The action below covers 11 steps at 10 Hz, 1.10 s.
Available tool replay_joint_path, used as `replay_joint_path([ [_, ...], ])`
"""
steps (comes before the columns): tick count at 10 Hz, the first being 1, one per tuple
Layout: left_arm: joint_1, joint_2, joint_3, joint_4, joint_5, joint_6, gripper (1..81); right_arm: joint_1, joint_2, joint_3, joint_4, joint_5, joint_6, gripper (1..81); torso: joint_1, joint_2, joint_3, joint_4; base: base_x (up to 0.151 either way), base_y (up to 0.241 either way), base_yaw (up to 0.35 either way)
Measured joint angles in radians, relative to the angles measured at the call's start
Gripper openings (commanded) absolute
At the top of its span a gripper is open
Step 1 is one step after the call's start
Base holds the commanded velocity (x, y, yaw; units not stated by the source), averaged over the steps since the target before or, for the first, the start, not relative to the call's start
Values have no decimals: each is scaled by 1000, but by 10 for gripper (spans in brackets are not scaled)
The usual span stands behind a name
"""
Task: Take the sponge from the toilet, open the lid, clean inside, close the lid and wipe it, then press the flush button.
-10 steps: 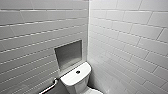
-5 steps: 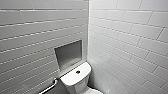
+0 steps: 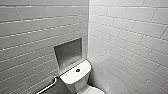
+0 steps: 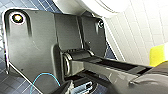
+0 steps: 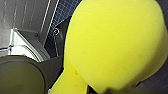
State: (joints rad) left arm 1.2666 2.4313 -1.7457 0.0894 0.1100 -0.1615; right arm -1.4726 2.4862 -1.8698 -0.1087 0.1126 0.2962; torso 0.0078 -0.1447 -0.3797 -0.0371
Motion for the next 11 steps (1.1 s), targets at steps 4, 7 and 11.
replay_joint_path([
  [4,-220,-97,141,-79,57,-12,811,8,-6,5,4,22,12,10,1,1,-51,0,0,0,0],
  [7,-351,-123,217,-138,138,-19,811,10,-7,6,8,25,12,10,2,2,-52,0,0,0,0],
  [11,-531,-121,242,-231,239,-19,811,11,-7,5,8,26,12,10,2,2,-55,0,0,0,0],
])
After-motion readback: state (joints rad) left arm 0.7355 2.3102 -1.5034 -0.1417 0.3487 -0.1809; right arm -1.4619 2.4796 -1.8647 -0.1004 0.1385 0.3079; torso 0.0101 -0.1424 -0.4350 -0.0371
